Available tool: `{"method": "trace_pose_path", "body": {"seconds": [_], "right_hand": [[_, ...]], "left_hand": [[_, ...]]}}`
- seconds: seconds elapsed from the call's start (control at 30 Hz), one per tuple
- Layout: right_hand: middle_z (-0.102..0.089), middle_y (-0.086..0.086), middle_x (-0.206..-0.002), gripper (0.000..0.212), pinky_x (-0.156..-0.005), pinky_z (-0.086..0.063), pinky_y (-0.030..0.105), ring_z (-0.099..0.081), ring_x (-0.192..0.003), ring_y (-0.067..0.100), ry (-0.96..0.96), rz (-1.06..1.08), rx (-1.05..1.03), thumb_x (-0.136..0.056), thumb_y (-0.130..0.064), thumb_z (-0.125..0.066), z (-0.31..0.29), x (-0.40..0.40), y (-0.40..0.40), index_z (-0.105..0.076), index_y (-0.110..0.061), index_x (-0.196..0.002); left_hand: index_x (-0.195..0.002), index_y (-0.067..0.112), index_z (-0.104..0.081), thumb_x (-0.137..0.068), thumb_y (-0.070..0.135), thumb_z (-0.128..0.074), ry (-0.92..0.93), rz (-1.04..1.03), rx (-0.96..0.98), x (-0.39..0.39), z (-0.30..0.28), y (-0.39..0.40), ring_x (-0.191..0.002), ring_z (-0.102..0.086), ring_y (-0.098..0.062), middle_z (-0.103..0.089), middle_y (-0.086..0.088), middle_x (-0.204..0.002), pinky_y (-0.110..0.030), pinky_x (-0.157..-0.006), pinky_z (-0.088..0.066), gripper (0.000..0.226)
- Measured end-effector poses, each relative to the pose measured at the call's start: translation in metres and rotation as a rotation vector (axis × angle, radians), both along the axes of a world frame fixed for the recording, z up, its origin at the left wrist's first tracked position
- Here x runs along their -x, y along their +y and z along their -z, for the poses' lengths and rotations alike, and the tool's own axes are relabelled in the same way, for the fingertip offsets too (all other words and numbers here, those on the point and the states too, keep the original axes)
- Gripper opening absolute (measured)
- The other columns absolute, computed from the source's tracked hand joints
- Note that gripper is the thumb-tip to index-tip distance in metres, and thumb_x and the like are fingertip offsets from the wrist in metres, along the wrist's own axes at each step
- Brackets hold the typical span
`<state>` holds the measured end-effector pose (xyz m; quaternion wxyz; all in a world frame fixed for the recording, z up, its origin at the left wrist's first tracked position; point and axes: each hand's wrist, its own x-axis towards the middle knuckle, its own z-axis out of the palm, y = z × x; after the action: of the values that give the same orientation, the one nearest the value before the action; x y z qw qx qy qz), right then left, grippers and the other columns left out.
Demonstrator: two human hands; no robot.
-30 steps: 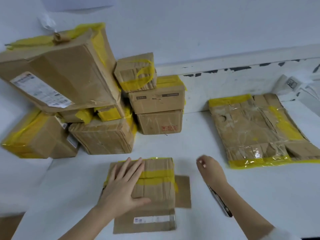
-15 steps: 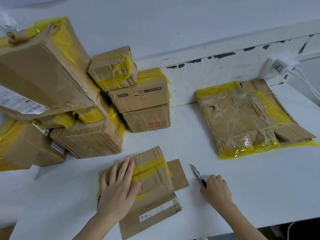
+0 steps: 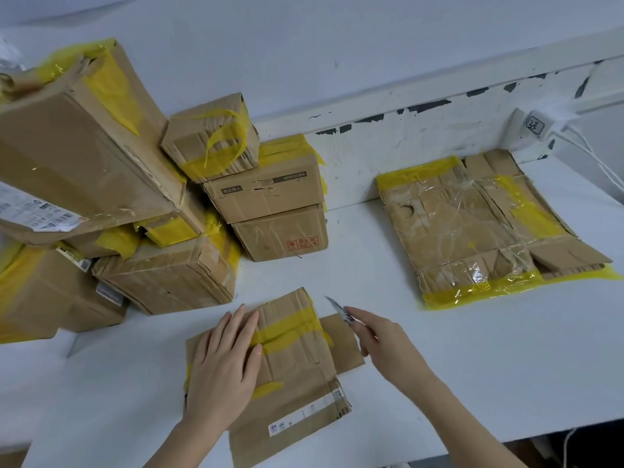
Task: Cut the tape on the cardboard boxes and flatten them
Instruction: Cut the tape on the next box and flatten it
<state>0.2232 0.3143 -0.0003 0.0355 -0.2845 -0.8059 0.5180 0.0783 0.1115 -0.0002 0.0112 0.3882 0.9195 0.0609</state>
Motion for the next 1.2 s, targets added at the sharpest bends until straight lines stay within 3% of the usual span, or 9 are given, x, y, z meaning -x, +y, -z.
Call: {"method": "trace_pose_path", "body": {"seconds": [0.07, 0.2, 0.33, 0.47, 0.73, 0.83, 0.93, 1.1, 1.2], "right_hand": [[-0.052, 0.001, -0.074, 0.025, -0.051, -0.032, 0.027, -0.049, -0.068, 0.024, -0.107, -0.028, -0.283, -0.101, -0.03, -0.033, -0.008, 0.006, -0.009, -0.055, -0.027, -0.111], [-0.041, -0.004, -0.07, 0.03, -0.044, -0.023, 0.025, -0.043, -0.069, 0.024, -0.273, -0.042, -0.496, -0.102, -0.03, -0.028, -0.017, 0.013, -0.016, -0.046, -0.037, -0.125], [-0.04, -0.004, -0.068, 0.029, -0.044, -0.024, 0.025, -0.043, -0.068, 0.024, -0.304, -0.066, -0.542, -0.103, -0.028, -0.027, -0.014, 0.013, -0.018, -0.045, -0.032, -0.126], [-0.049, 0.0, -0.084, 0.036, -0.06, -0.033, 0.027, -0.043, -0.072, 0.022, -0.303, -0.077, -0.516, -0.103, -0.031, -0.026, -0.011, 0.013, -0.021, -0.039, -0.039, -0.136], [-0.05, 0.0, -0.085, 0.034, -0.06, -0.036, 0.028, -0.049, -0.073, 0.024, -0.306, -0.093, -0.532, -0.103, -0.03, -0.027, -0.012, 0.015, -0.021, -0.044, -0.034, -0.132], [-0.048, 0.0, -0.08, 0.032, -0.056, -0.034, 0.027, -0.047, -0.071, 0.024, -0.302, -0.138, -0.576, -0.103, -0.03, -0.027, -0.011, 0.014, -0.021, -0.043, -0.033, -0.131], [-0.038, -0.003, -0.069, 0.028, -0.044, -0.022, 0.026, -0.044, -0.069, 0.025, -0.315, -0.179, -0.647, -0.103, -0.025, -0.03, -0.013, 0.011, -0.019, -0.044, -0.033, -0.125], [-0.033, -0.006, -0.067, 0.025, -0.048, -0.027, 0.026, -0.043, -0.069, 0.023, -0.34, -0.217, -0.695, -0.102, -0.023, -0.033, -0.011, 0.001, -0.024, -0.043, -0.032, -0.124], [-0.029, -0.006, -0.065, 0.029, -0.043, -0.019, 0.025, -0.042, -0.068, 0.024, -0.34, -0.203, -0.7, -0.102, -0.023, -0.033, -0.01, -0.003, -0.029, -0.039, -0.033, -0.129]], "left_hand": [[-0.141, 0.02, -0.043, -0.088, 0.063, 0.012, -0.008, -0.009, 0.015, -0.001, -0.002, 0.001, -0.139, -0.03, -0.02, -0.034, 0.003, -0.149, -0.041, -0.109, -0.026, 0.088], [-0.141, 0.02, -0.042, -0.088, 0.063, 0.009, -0.005, -0.013, 0.006, -0.001, 0.0, 0.001, -0.139, -0.03, -0.02, -0.033, 0.004, -0.15, -0.041, -0.11, -0.027, 0.085], [-0.14, 0.021, -0.043, -0.089, 0.05, -0.01, -0.007, -0.031, 0.01, -0.002, 0.0, 0.001, -0.139, -0.03, -0.02, -0.034, 0.004, -0.15, -0.042, -0.109, -0.028, 0.068], [-0.142, 0.023, -0.04, -0.087, 0.051, -0.008, -0.013, -0.036, 0.002, -0.001, 0.001, 0.001, -0.14, -0.026, -0.018, -0.031, 0.006, -0.151, -0.04, -0.11, -0.025, 0.069], [-0.144, 0.025, -0.036, -0.085, 0.053, -0.004, -0.014, -0.043, 0.002, -0.001, 0.002, 0.001, -0.142, -0.021, -0.016, -0.027, 0.008, -0.153, -0.039, -0.113, -0.02, 0.073], [-0.145, 0.024, -0.034, -0.084, 0.052, -0.003, -0.01, -0.047, 0.026, -0.001, 0.002, 0.001, -0.143, -0.021, -0.017, -0.026, 0.007, -0.153, -0.04, -0.113, -0.021, 0.074], [-0.144, 0.023, -0.036, -0.084, 0.051, -0.003, -0.001, -0.049, 0.033, -0.001, 0.001, 0.002, -0.142, -0.023, -0.019, -0.028, 0.005, -0.153, -0.041, -0.112, -0.022, 0.074], [-0.145, 0.024, -0.033, -0.085, 0.049, -0.002, -0.01, -0.059, 0.037, -0.003, 0.001, 0.002, -0.142, -0.021, -0.018, -0.027, 0.006, -0.153, -0.04, -0.113, -0.019, 0.072], [-0.147, 0.025, -0.029, -0.089, 0.042, -0.014, -0.024, -0.071, 0.055, -0.003, 0.002, 0.002, -0.143, -0.018, -0.016, -0.023, 0.007, -0.154, -0.039, -0.114, -0.016, 0.062]]}}
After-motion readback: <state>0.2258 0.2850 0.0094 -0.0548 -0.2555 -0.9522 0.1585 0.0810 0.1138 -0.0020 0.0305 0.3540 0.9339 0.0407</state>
